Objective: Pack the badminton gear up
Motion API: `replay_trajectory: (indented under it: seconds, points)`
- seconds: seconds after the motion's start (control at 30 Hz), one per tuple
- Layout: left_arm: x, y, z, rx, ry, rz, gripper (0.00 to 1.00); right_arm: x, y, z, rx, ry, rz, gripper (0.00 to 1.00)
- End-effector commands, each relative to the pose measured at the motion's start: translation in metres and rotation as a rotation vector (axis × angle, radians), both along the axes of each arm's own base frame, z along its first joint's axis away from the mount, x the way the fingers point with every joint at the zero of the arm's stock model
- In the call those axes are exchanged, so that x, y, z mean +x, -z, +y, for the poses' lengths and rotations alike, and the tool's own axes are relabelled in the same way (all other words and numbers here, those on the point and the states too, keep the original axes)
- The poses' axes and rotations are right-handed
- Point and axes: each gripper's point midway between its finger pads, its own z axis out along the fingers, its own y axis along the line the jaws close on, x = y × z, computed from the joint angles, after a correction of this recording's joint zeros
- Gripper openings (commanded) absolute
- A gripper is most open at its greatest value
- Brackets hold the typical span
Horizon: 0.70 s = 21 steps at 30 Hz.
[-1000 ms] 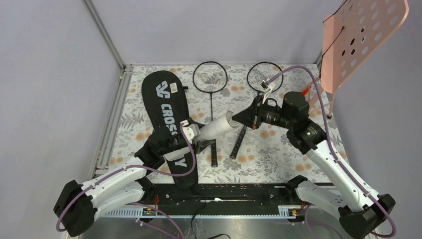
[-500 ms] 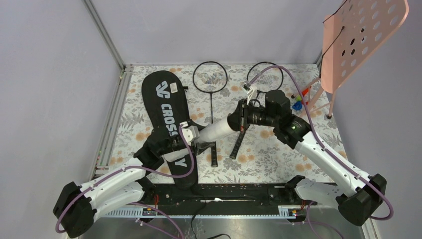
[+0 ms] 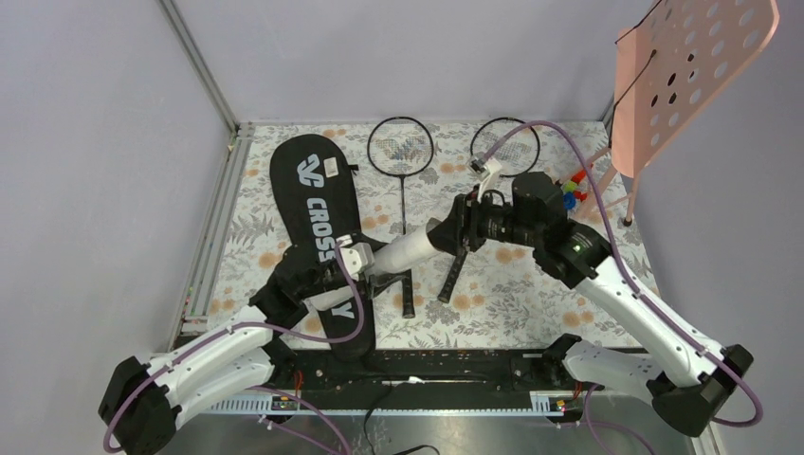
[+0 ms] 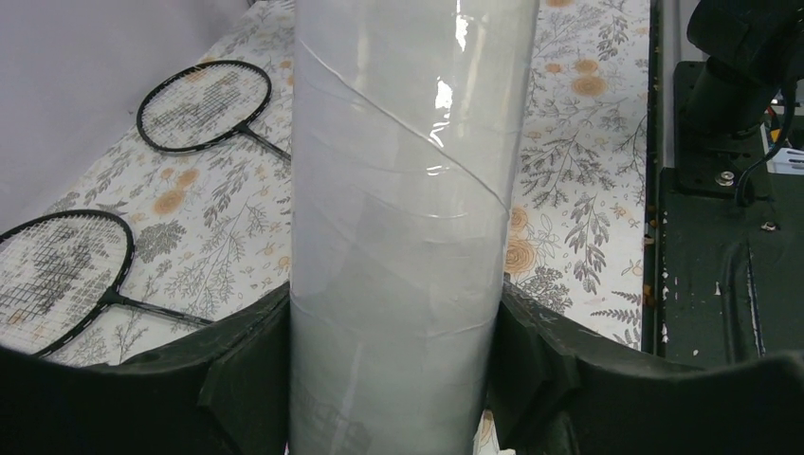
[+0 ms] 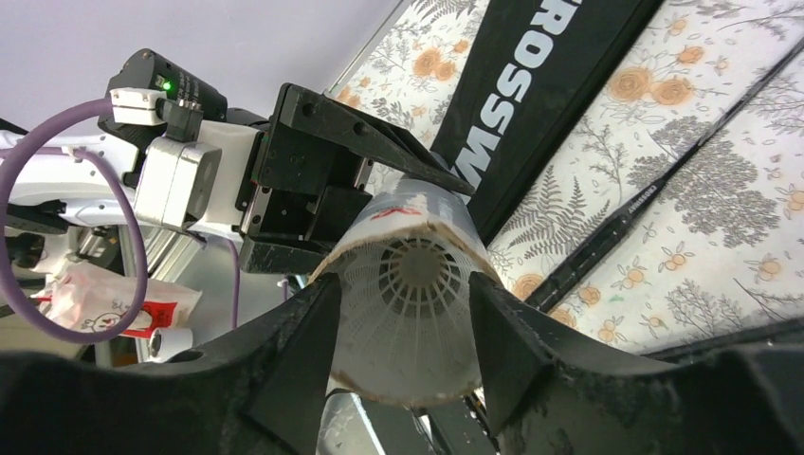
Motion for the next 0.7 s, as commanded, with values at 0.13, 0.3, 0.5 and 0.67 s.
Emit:
replay_trajectory:
  seconds: [0.13, 0.3, 0.5, 0.67]
  points:
    - [-0.015, -0.063, -0.001, -0.169, 0.056, -0.198, 0.62, -0.013, -0.027, -0.031, -0.047, 0.074, -0.102, 0.74]
    - [-0.015, -0.062, 0.002, -0.173, 0.041, -0.204, 0.62, -0.025, -0.051, -0.043, -0.018, 0.069, -0.179, 0.82]
    - [-0.015, -0.063, 0.006, -0.185, 0.021, -0.204, 0.62, -0.036, -0.074, -0.061, 0.014, 0.092, -0.286, 1.00]
    - [-0.014, -0.065, 0.009, -0.198, -0.001, -0.200, 0.62, -0.037, -0.081, -0.078, 0.019, 0.161, -0.333, 1.00]
